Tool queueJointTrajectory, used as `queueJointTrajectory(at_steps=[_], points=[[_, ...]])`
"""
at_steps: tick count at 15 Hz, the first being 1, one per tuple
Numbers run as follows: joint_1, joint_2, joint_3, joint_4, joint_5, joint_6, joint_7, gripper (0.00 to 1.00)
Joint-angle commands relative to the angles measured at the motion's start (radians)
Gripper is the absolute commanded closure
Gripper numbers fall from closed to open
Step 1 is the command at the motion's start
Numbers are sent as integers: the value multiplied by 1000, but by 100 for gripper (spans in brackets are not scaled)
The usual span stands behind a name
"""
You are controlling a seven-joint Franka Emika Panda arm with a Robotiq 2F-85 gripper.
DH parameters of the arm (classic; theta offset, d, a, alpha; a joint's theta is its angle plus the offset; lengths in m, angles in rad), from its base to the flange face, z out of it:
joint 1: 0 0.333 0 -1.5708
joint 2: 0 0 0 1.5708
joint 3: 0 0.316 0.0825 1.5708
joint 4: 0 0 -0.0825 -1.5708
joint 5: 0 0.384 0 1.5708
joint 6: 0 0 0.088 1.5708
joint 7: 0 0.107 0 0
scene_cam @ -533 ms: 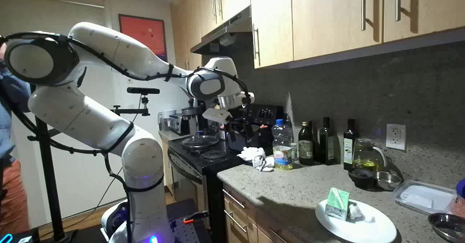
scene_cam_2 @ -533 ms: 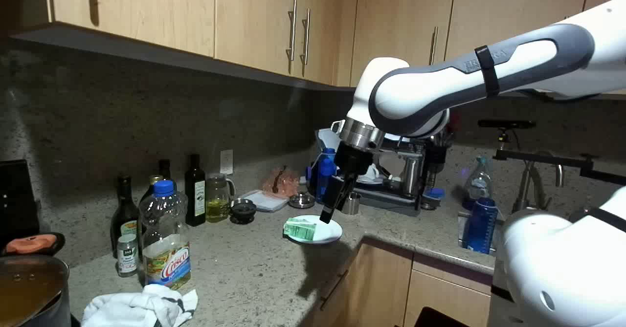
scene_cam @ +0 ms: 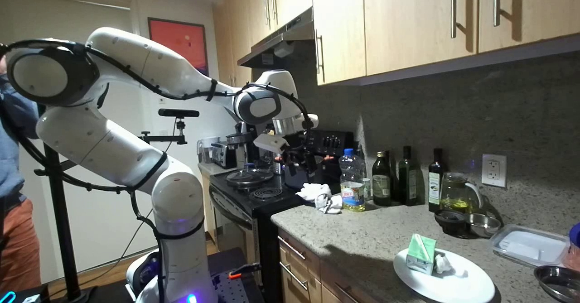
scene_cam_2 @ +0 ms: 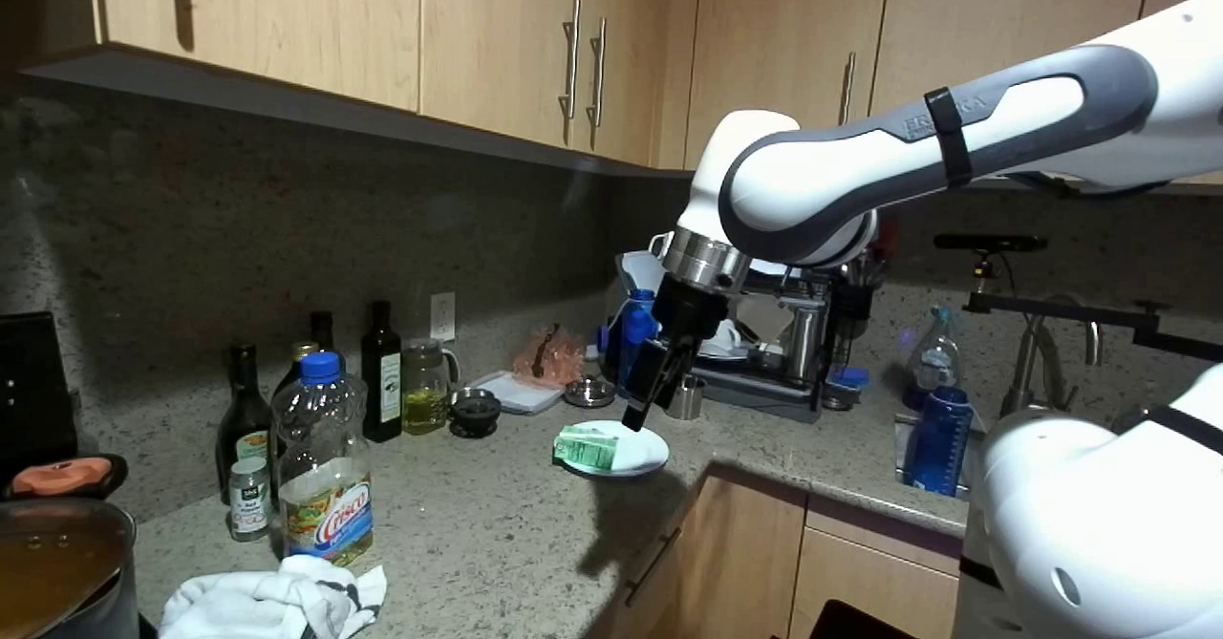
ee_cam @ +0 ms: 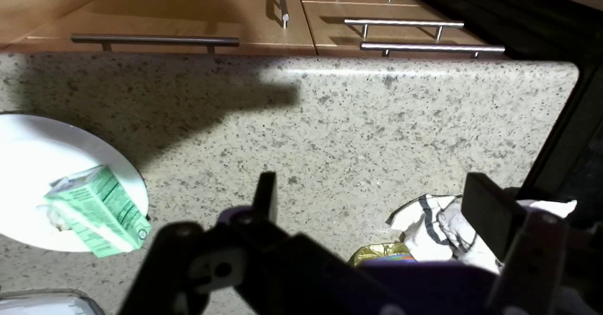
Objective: Pick the green box from the plate and put it on the counter
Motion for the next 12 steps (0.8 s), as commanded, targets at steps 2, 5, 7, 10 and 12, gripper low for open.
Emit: queueJointTrajectory(at_steps=[2,5,7,10,12], points=[[-41,126,16,74,-8,54,53,0],[-75,250,19,172,-28,74,77,0],[-95,337,15,252,-38,75,89,0],[-94,304,7,232,-14,63,54,0],[-99,354,7,270,-14,64,54,0]])
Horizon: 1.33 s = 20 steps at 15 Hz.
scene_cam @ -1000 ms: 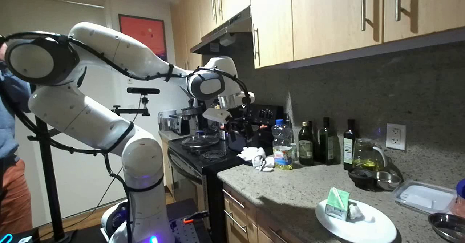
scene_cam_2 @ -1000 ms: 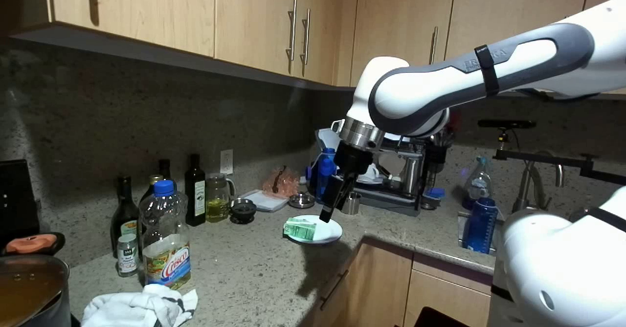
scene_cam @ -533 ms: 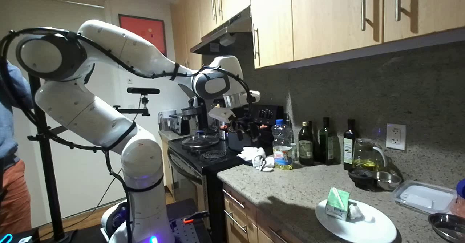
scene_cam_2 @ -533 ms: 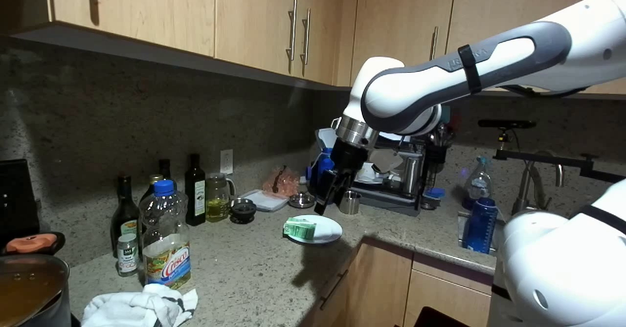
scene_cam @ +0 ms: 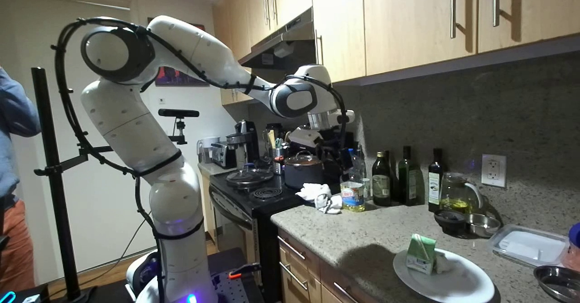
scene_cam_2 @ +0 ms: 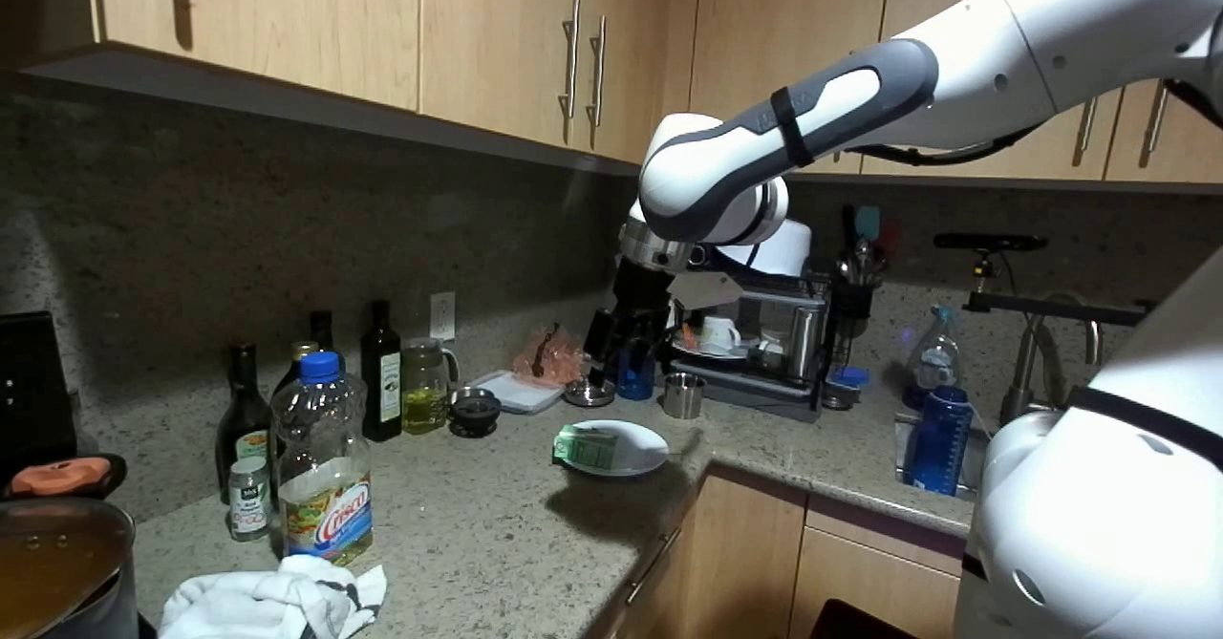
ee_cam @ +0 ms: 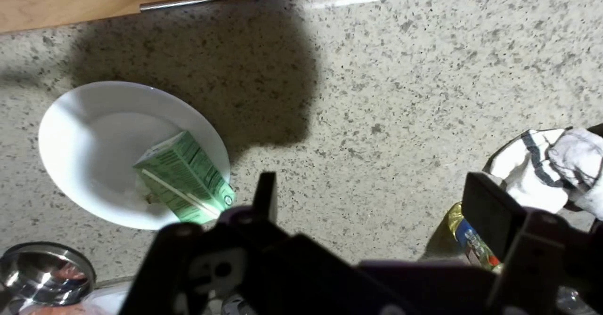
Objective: Pick the green box from the plate and put it on the counter
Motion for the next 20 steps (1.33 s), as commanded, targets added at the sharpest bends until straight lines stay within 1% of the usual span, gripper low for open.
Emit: queueJointTrajectory(at_steps=[1,3,7,9,10,11,13,17,18,19,20], points=[[-8,10,8,7,4,-3,-3,0],[-5,32,1,18,12,1,-9,0],[4,177,-40,83,68,61,-48,0],[-3,255,-46,113,72,120,-71,0],[-17,300,-42,133,47,151,-62,0],[-17,337,-49,151,59,181,-90,0],[-38,414,-43,182,31,264,-94,0],[-85,549,-42,223,-121,477,-7,0],[-91,566,-45,229,-143,501,-1,0],[-91,522,-29,195,-101,456,-27,0],[-96,542,-29,200,-109,467,-21,0]])
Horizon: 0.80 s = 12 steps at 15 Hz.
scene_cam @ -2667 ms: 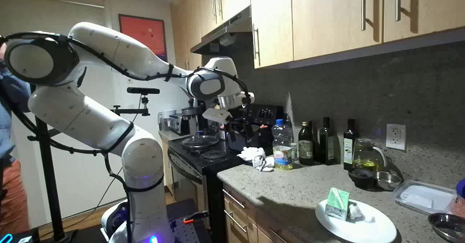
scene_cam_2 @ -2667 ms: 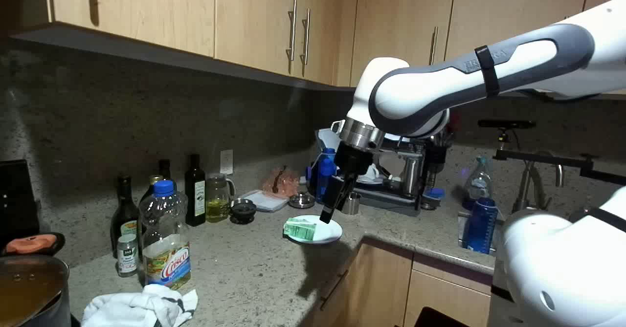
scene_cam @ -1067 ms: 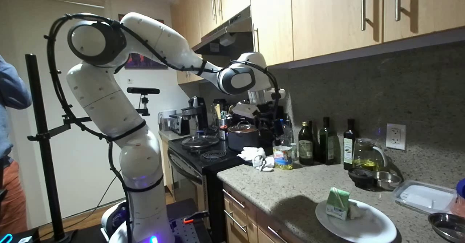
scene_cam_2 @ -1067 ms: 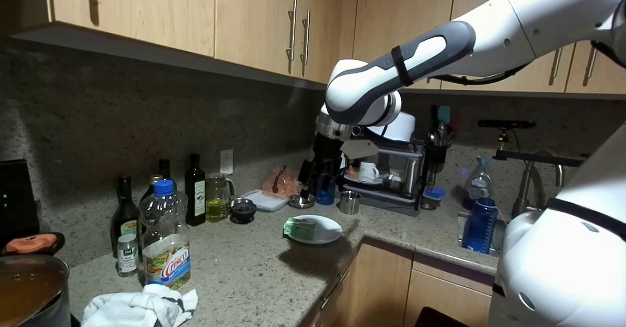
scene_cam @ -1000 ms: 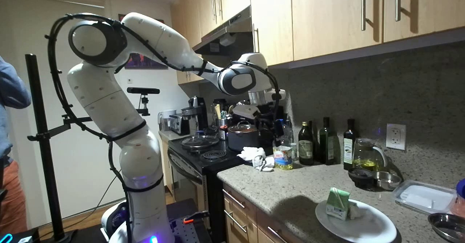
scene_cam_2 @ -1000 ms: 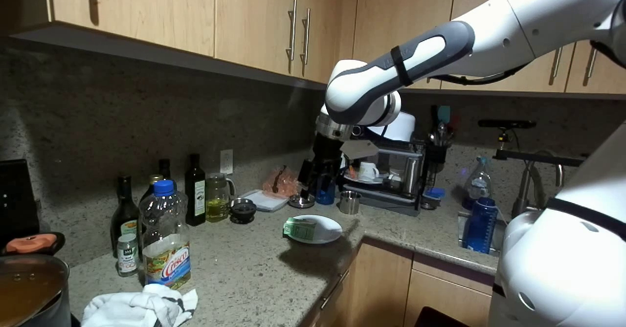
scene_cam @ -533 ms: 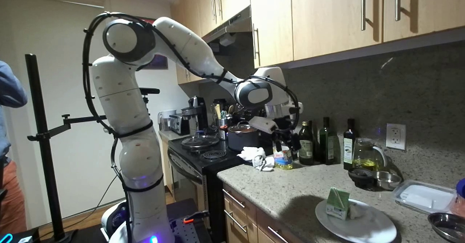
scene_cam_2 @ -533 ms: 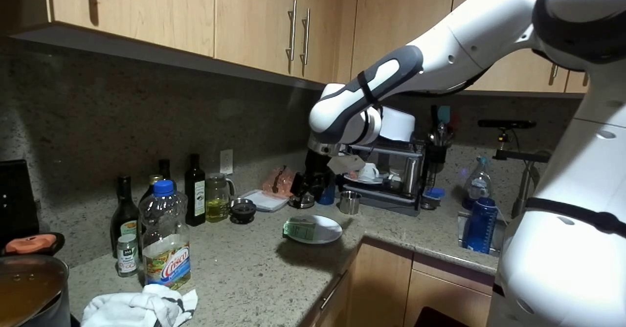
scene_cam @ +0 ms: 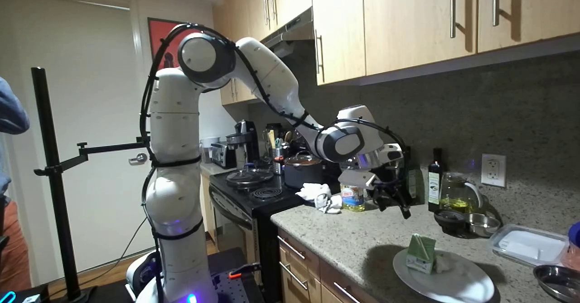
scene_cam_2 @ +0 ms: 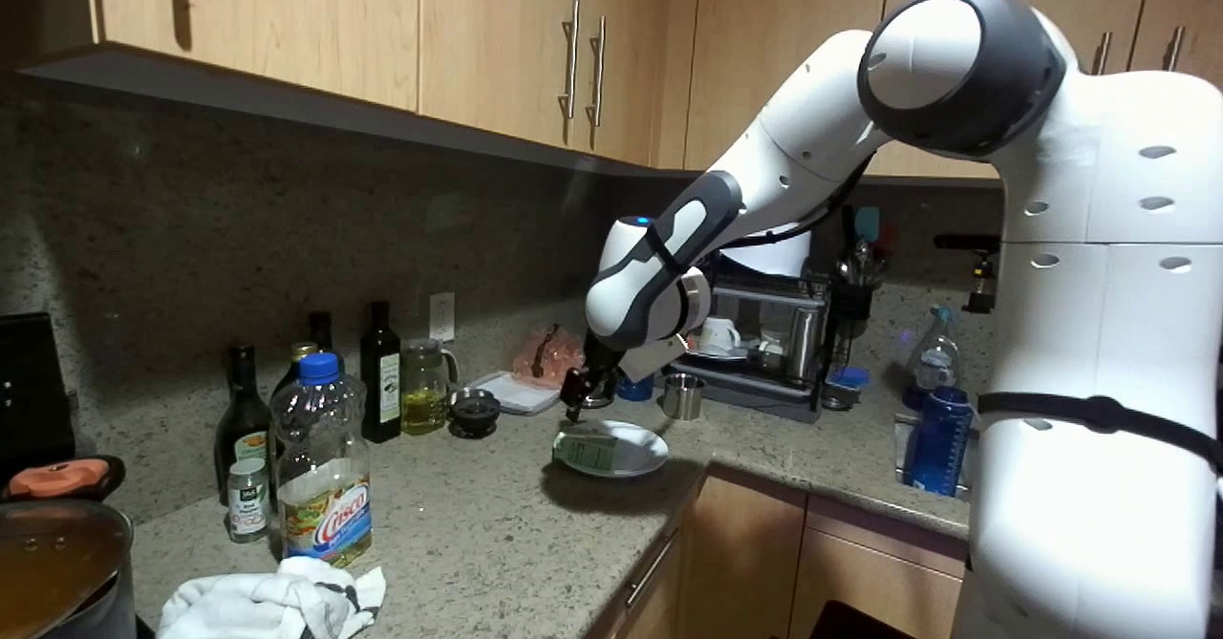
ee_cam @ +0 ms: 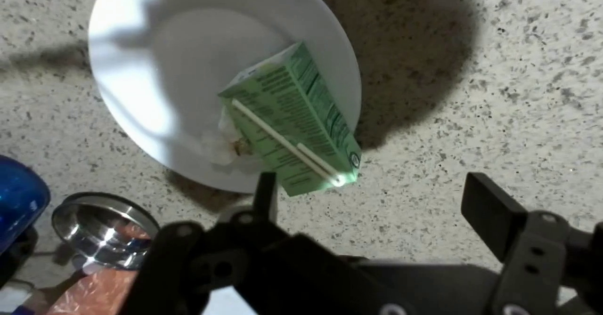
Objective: Pick the green box from the plate and put it on the counter
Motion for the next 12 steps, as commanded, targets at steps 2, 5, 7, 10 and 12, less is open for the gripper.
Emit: queueJointTrajectory(at_steps=[2,5,7,10,12], points=[[-18,3,19,0,-7,-2,7,0],[-19,8,23,4,-10,10,3,0],[-29,37,25,26,-1,15,-52,0],[-51,73,29,59,-9,1,-177,0],[-83,71,70,63,69,-33,-369,0]])
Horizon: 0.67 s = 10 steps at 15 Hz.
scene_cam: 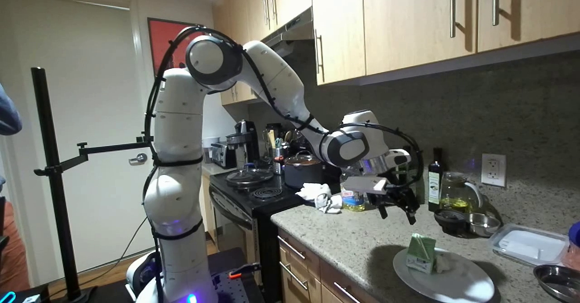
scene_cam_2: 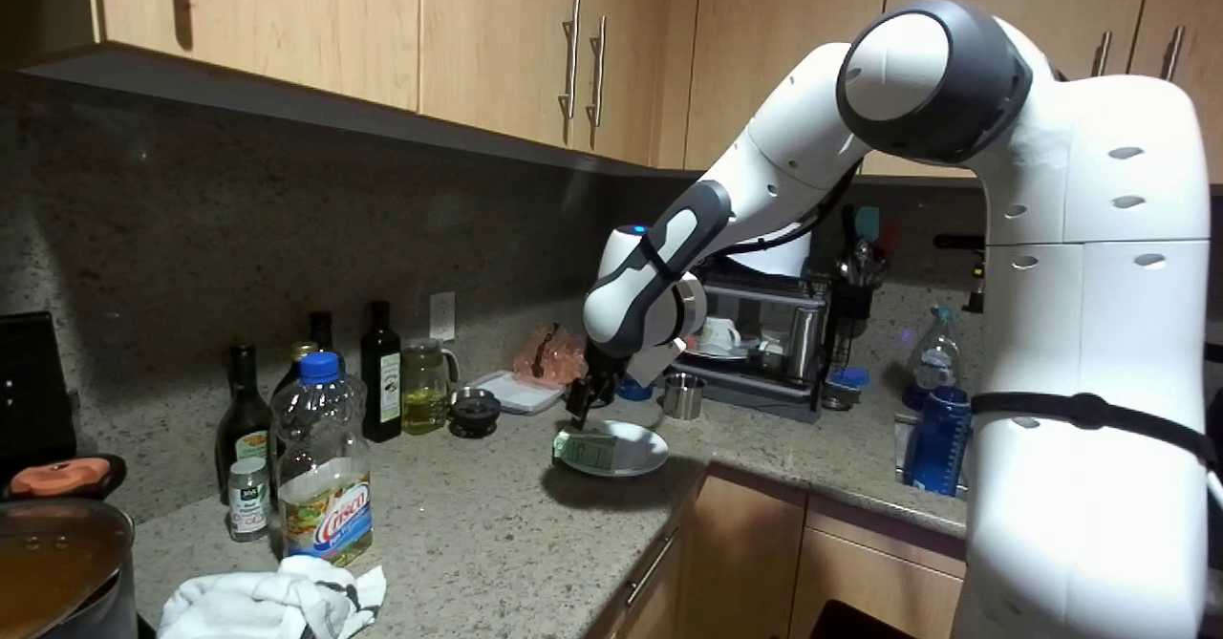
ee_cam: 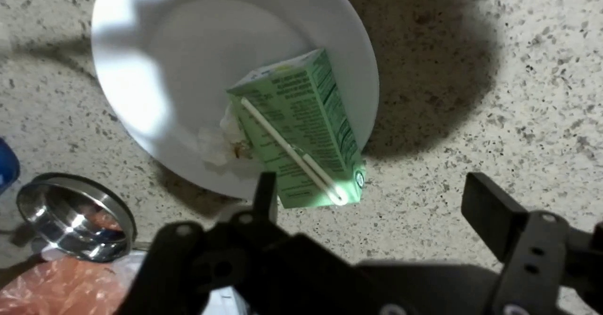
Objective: Pick the green box from the plate and put it on the counter
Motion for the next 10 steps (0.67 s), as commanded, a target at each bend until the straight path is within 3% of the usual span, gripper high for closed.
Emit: queueJointTrajectory(at_steps=[1,4,5,6,10], points=[[-68,16,70,35,88,-41,-273,0],[-140,16,138,56,157,-66,-511,0],[-133,27,119,67,187,-68,-585,0],[-100,16,98,32,144,-28,-463,0],[-101,18,96,34,150,-30,-479,0]])
